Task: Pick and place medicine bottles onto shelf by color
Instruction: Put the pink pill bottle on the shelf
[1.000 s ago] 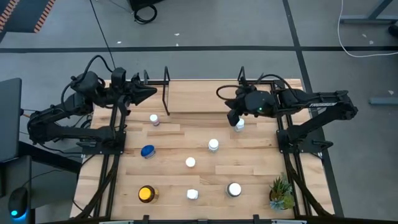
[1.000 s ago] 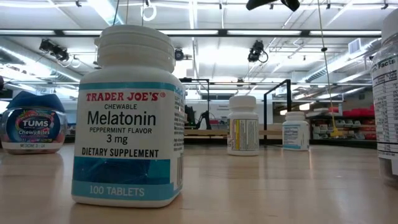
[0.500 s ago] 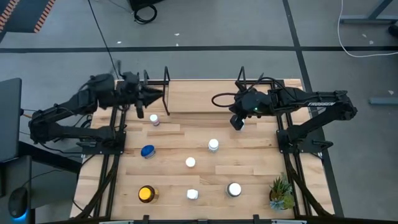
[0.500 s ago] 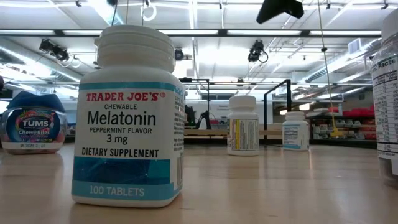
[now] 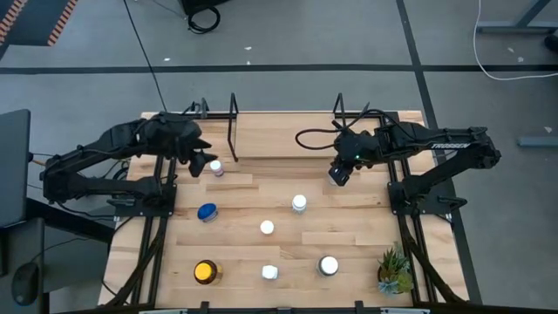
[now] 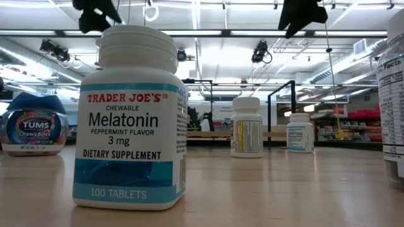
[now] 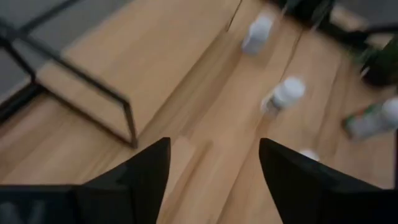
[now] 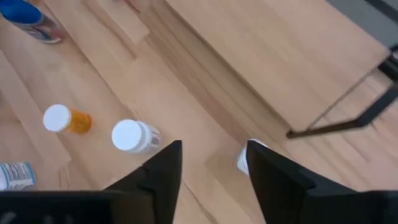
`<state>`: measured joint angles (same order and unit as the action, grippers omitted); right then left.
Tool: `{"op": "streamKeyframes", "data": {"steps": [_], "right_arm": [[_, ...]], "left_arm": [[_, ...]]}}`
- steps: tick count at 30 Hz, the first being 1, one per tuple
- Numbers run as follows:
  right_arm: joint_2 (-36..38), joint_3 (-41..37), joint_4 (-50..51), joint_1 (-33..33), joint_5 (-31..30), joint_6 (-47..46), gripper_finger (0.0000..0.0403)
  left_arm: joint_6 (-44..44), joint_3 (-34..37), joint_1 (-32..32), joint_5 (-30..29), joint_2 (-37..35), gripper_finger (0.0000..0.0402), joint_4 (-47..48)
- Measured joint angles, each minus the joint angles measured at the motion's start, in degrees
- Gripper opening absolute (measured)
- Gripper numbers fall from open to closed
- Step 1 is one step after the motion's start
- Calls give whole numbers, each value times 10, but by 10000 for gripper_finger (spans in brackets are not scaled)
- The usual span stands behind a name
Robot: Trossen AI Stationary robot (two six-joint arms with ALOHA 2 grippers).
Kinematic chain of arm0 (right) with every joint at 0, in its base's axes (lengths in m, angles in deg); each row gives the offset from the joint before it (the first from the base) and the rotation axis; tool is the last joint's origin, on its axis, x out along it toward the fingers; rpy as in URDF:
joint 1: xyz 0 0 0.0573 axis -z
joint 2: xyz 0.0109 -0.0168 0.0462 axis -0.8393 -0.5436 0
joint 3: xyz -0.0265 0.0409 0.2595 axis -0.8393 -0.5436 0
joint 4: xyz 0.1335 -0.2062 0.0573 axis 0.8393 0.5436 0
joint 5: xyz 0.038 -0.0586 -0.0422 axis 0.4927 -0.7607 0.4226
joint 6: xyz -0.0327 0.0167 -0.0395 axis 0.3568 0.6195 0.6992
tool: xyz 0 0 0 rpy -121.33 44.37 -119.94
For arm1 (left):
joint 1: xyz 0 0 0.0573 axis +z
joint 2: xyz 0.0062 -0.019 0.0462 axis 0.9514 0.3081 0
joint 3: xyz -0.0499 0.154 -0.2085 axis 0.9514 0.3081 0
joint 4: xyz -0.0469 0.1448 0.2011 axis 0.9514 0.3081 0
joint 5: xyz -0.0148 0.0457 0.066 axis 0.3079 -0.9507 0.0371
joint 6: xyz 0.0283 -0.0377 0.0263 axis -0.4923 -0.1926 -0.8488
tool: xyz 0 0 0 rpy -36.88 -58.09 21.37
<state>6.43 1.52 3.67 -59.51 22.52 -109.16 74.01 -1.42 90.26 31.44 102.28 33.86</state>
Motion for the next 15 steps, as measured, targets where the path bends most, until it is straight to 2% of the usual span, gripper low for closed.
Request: {"op": "streamKeyframes", "data": {"steps": [5, 11, 15], "right_arm": [[0, 0, 25, -19, -14, -3, 220], [0, 0, 47, -60, -69, -25, 224], [0, 0, 54, -79, -92, -47, 224]], "left_arm": [[-3, 0, 0, -2, 15, 263, 32], [-16, 0, 1, -26, 47, 239, 78], [-28, 0, 1, -28, 81, 238, 123]]}}
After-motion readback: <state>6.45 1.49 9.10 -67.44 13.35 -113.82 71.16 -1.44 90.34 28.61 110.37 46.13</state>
